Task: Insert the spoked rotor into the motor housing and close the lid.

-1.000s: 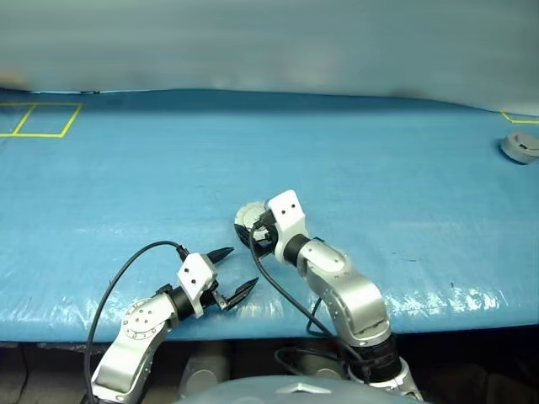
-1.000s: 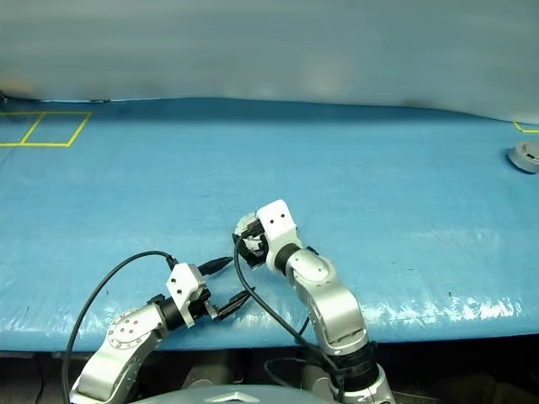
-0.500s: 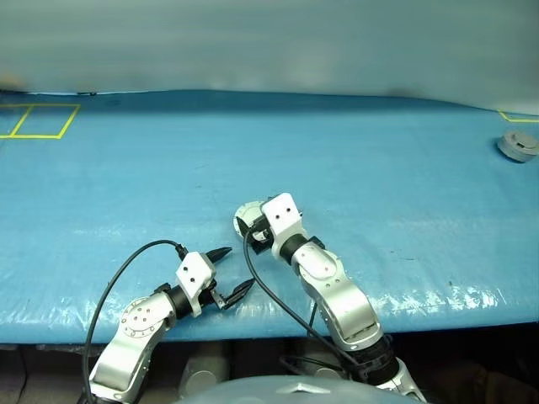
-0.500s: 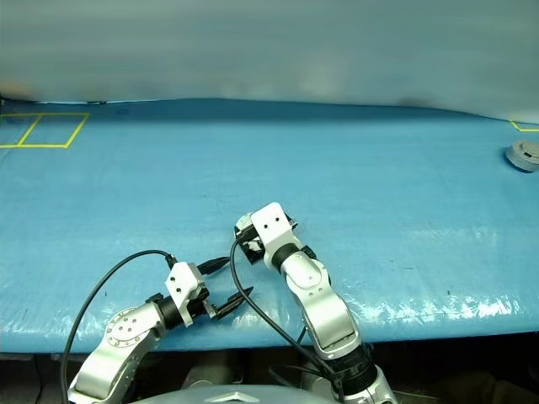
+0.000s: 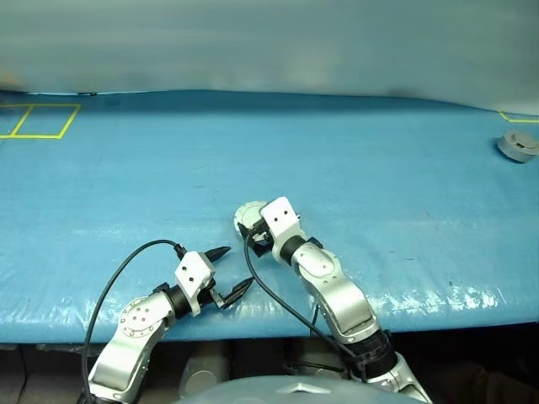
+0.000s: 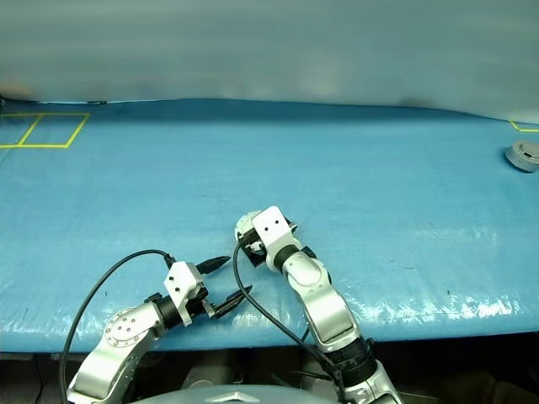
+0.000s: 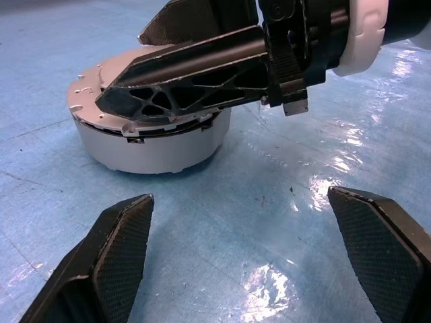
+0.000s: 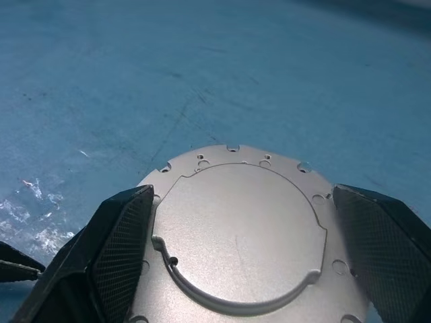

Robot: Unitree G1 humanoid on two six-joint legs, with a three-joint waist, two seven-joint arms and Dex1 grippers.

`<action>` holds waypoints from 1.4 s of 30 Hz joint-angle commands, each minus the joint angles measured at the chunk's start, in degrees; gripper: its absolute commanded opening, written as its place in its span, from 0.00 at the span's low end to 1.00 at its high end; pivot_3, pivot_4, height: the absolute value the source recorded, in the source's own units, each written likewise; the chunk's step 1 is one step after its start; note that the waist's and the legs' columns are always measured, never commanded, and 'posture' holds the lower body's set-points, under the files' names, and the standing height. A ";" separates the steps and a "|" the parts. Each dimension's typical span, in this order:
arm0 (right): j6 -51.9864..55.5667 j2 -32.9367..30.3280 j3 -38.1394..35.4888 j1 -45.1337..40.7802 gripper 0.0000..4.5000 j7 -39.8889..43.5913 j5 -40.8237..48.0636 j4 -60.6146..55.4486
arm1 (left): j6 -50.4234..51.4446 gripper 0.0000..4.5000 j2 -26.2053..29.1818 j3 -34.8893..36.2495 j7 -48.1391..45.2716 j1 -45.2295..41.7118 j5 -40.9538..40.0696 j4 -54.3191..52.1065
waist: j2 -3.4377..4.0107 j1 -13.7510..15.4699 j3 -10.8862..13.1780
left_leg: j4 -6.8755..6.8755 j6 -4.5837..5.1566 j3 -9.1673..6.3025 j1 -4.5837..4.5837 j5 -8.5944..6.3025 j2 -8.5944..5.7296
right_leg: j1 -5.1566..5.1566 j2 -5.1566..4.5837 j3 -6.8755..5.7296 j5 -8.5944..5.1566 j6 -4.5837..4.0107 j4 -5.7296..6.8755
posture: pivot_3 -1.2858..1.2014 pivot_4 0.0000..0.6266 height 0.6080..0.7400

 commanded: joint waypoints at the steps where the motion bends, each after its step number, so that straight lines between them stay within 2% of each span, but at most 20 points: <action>1: -1.67 0.17 -0.98 -1.10 1.00 -0.02 0.43 -1.10 | -0.88 1.00 -0.25 0.55 0.09 -0.08 -0.91 -1.80 | 0.00 0.00 0.00 | 0.00 0.00 0.01 0.00 0.00 -0.01 | 0.00 0.00 0.01 0.01 -0.01 0.00 | 0.52 0.24 1.00; 23: -0.64 -0.32 -0.12 0.10 1.00 1.55 0.98 -1.79 | -1.12 1.00 -0.49 0.35 0.19 -0.39 -0.49 -1.65 | 0.00 0.01 0.00 | 0.01 0.00 0.09 0.01 0.00 -0.02 | -0.01 0.06 0.10 0.07 -0.06 0.02 | 0.52 0.24 1.00; 26: -0.53 -0.19 -0.13 0.11 0.86 1.54 1.12 -1.81 | -1.05 1.00 -0.60 0.40 0.21 -0.38 -0.43 -1.71 | -0.01 0.00 -0.01 | 0.01 0.00 0.09 0.02 0.00 -0.02 | -0.01 0.07 0.11 0.07 -0.06 0.02 | 0.52 0.24 1.00; 28: -0.41 -0.09 -0.10 0.03 0.73 1.50 1.23 -1.86 | -1.07 1.00 -0.63 0.40 0.21 -0.39 -0.41 -1.69 | -0.01 0.00 0.00 | 0.01 0.00 0.09 0.02 0.00 -0.02 | -0.01 0.08 0.11 0.07 -0.07 0.02 | 0.52 0.24 1.00; 42: 2.50 0.31 1.20 -0.90 0.72 1.24 1.07 -4.89 | -1.07 1.00 -0.59 0.43 -0.02 -0.37 -0.54 -1.59 | -0.01 0.01 -0.01 | 0.01 0.00 0.10 0.01 0.00 -0.03 | -0.02 0.09 0.13 0.14 -0.16 0.03 | 0.52 0.24 1.00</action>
